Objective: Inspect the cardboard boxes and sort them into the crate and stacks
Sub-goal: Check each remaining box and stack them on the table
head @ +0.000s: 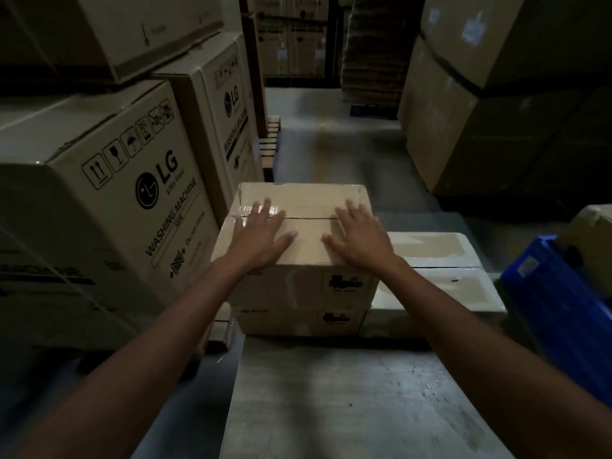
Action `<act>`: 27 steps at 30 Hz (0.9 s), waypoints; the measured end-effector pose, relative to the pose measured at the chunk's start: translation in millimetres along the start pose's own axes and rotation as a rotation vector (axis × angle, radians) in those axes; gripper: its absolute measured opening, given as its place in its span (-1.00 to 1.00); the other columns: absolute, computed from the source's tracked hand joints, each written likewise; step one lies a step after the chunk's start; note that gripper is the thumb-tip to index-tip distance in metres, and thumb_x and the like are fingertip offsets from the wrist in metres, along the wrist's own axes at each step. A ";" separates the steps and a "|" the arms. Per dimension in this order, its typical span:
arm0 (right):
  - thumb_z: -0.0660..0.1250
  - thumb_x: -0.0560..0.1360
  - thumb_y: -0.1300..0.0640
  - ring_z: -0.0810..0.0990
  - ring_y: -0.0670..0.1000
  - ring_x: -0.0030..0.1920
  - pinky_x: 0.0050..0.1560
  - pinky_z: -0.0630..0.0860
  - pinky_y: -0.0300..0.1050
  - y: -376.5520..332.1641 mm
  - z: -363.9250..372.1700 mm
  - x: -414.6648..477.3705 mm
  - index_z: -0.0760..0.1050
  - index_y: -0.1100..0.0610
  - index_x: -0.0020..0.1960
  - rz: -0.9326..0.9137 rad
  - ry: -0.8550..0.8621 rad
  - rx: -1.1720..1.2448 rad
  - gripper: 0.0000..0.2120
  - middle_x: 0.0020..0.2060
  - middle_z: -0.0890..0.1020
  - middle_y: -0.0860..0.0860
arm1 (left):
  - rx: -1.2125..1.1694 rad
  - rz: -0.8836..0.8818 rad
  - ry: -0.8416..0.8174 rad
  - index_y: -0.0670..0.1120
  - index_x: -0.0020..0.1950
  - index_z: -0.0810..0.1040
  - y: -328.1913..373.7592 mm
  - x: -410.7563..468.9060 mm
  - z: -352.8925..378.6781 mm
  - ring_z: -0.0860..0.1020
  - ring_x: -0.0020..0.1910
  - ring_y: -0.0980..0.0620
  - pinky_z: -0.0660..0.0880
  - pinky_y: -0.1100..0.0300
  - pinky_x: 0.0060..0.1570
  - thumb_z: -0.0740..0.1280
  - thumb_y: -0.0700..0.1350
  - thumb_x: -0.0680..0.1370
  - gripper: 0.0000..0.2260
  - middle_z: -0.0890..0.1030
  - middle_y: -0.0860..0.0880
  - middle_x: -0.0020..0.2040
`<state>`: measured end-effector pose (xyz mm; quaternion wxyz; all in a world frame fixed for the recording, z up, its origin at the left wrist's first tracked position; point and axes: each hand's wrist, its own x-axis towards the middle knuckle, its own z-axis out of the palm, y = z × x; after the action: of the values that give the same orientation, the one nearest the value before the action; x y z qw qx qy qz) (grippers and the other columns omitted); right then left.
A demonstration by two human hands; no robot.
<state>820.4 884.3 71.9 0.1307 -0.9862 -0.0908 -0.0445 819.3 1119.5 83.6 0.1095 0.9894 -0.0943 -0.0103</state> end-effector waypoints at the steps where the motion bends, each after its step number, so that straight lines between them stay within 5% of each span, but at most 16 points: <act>1: 0.05 0.62 -0.32 0.00 0.15 0.63 0.55 0.04 0.33 -2.7 1.0 -2.0 0.12 -0.01 0.61 -0.046 -0.024 -0.055 -0.34 0.64 0.07 0.04 | 0.022 0.006 -0.026 0.07 0.64 0.03 4.1 1.1 4.3 -0.15 0.62 -0.09 -0.13 -0.25 0.53 0.00 0.32 0.63 -0.36 -0.13 -0.06 0.65; 9: 0.09 0.63 -0.31 -0.01 0.10 0.64 0.58 0.01 0.24 -7.3 -9.2 -14.4 0.10 0.01 0.63 0.003 0.028 0.040 -0.31 0.64 0.09 0.04 | 0.017 0.055 0.076 0.06 0.64 0.01 8.8 -4.8 6.1 -0.13 0.62 -0.03 -0.15 -0.23 0.51 0.00 0.28 0.64 -0.38 -0.06 -0.04 0.65; 15: 0.26 0.62 -0.18 -0.02 0.04 0.64 0.52 0.20 0.12 -9.2 -47.7 -79.1 0.03 0.00 0.65 0.038 0.207 0.173 -0.28 0.65 0.02 0.01 | -0.112 0.231 0.230 0.05 0.64 0.05 47.8 -39.9 -15.3 -0.16 0.62 -0.03 -0.10 -0.19 0.55 0.04 0.24 0.64 -0.40 -0.11 -0.06 0.65; 20: 0.29 0.60 -0.16 0.07 0.04 0.62 0.45 0.30 0.08 12.3 -84.1 -156.0 0.05 0.00 0.65 0.077 0.362 0.227 -0.27 0.65 0.03 0.01 | -0.284 0.357 0.364 0.01 0.62 0.13 110.4 -79.8 -15.4 -0.09 0.62 -0.04 -0.02 -0.16 0.55 -0.02 0.30 0.59 -0.34 -0.04 -0.08 0.65; 27: 0.34 0.59 -0.14 0.11 0.06 0.61 0.47 0.26 0.05 68.0 -123.3 -298.8 0.03 0.00 0.65 0.225 0.468 0.234 -0.23 0.64 0.06 0.04 | -0.413 0.557 0.286 0.00 0.61 0.17 244.0 -148.1 20.0 -0.01 0.62 -0.06 0.10 -0.26 0.51 0.02 0.27 0.61 -0.37 0.03 -0.10 0.64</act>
<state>532.8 736.9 140.1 0.2653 -0.9312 0.0475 -0.2453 628.1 909.3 117.4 0.3174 0.8744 -0.3395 0.1396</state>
